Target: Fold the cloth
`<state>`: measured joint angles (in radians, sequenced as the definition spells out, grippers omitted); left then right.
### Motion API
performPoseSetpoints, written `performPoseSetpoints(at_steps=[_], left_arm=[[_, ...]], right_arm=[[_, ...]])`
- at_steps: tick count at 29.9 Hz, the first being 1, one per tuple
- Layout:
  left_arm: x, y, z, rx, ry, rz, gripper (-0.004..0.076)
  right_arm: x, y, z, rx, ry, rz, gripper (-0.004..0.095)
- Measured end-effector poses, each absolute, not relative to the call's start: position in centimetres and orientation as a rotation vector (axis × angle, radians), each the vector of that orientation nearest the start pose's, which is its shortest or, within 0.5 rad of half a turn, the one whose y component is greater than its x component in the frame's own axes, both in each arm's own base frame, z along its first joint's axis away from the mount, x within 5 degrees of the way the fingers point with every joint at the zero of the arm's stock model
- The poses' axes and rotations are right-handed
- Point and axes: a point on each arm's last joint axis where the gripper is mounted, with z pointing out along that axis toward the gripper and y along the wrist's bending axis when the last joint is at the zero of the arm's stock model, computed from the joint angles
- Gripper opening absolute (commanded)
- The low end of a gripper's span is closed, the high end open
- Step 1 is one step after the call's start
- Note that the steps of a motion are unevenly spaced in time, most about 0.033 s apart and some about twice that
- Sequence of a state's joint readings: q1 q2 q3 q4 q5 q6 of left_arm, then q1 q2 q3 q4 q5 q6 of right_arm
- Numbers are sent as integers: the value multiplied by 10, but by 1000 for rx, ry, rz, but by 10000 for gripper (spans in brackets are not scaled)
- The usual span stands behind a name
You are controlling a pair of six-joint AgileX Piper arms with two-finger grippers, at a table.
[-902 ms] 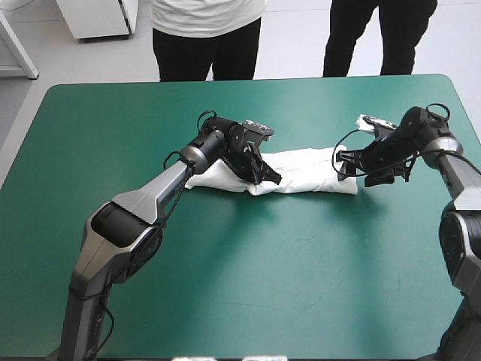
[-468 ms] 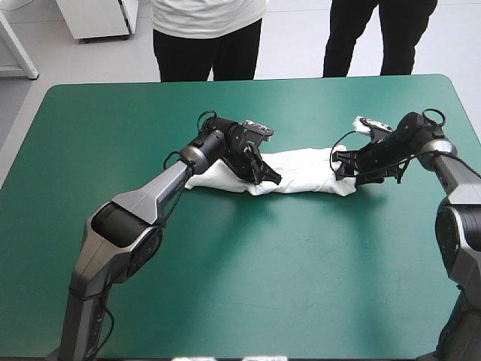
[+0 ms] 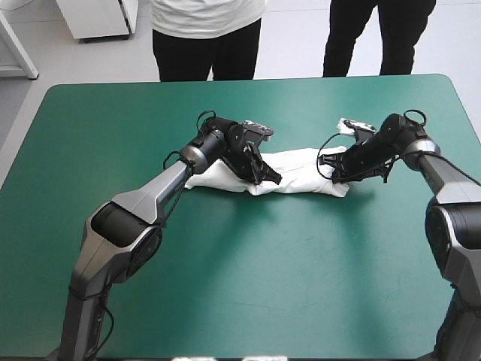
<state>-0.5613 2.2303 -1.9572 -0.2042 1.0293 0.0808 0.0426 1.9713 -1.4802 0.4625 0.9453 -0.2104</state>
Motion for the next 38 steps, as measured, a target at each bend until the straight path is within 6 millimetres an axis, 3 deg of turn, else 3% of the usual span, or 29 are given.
performPoseSetpoints(at_steps=[4, 9, 13, 19, 27, 31, 38], left_arm=[[403, -272, 214, 790, 2706, -388, -10], [403, -272, 214, 790, 2706, -388, -10], [403, -272, 214, 789, 2706, -390, -10], [403, -272, 214, 789, 2706, -390, -10], [403, -271, 214, 772, 2714, -381, -10], [398, -260, 224, 783, 2761, -258, -10], [364, -225, 278, 746, 2726, -113, -10]], right_arm=[[398, 52, 225, -74, 2824, 531, -13], [385, 60, 277, -131, 2698, 539, -13], [375, 76, 316, -190, 2592, 569, -13], [365, 100, 351, -278, 2509, 616, -13], [362, 108, 355, -307, 2507, 630, -13], [362, 109, 355, -307, 2508, 631, -13], [362, 111, 355, -313, 2504, 633, -13]])
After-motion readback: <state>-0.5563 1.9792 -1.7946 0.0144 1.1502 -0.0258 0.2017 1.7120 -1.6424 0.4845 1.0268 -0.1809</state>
